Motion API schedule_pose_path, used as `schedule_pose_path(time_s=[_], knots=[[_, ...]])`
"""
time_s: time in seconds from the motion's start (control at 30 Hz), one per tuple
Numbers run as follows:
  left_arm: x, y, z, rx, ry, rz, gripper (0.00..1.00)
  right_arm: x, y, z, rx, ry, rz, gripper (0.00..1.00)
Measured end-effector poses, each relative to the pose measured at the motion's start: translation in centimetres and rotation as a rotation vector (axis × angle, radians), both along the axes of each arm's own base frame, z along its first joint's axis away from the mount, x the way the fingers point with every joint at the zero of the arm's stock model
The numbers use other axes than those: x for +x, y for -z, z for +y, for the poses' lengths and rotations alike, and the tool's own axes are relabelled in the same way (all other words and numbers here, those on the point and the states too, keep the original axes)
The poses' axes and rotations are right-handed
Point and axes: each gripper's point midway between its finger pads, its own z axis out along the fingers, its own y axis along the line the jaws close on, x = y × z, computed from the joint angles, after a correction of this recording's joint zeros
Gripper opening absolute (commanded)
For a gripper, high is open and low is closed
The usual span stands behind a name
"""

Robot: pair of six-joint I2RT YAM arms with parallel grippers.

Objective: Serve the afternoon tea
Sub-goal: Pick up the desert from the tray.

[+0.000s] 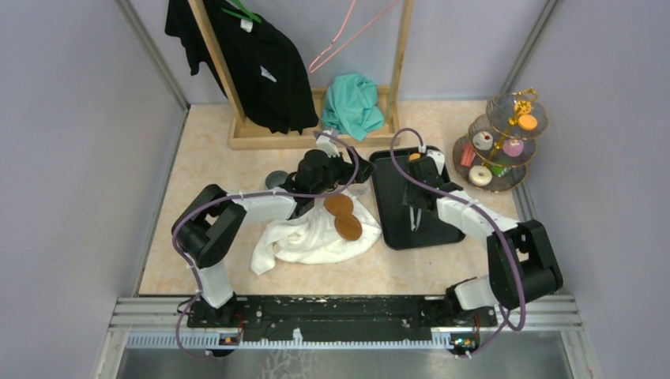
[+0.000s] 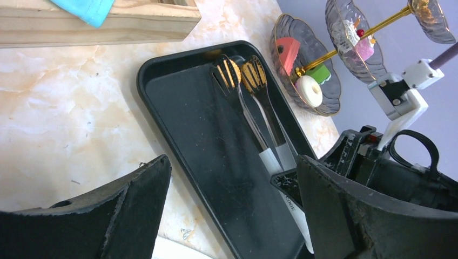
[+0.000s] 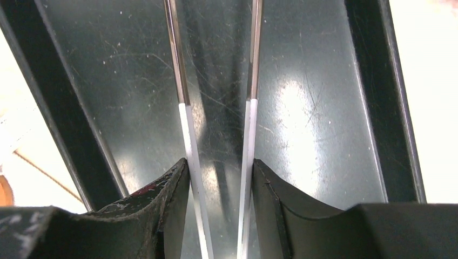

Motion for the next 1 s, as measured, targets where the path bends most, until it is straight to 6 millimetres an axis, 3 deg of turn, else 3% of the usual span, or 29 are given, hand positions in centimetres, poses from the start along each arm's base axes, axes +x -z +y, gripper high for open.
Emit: schedule_pose_path(time_s=[0.2, 0.37, 0.63, 0.77, 1.0], knots=[[0.7, 0.4, 0.0, -0.010, 0.002, 0.012, 0.91, 1.4, 0.8, 0.1, 0.002, 0.002, 0.021, 0.43], [1.1, 1.2, 0.2, -0.012, 0.003, 0.033, 0.91, 1.2, 2.2, 0.0, -0.006, -0.002, 0.061, 0.43], [1.2, 1.2, 0.2, -0.029, 0.008, 0.039, 0.90, 1.3, 2.5, -0.1, -0.004, 0.002, 0.067, 0.27], [1.2, 1.0, 0.1, -0.042, 0.009, 0.036, 0.90, 1.4, 1.9, 0.0, 0.002, 0.003, 0.052, 0.22], [0.7, 1.7, 0.4, -0.042, 0.012, 0.050, 0.90, 1.6, -1.5, 0.1, 0.037, 0.005, -0.041, 0.15]])
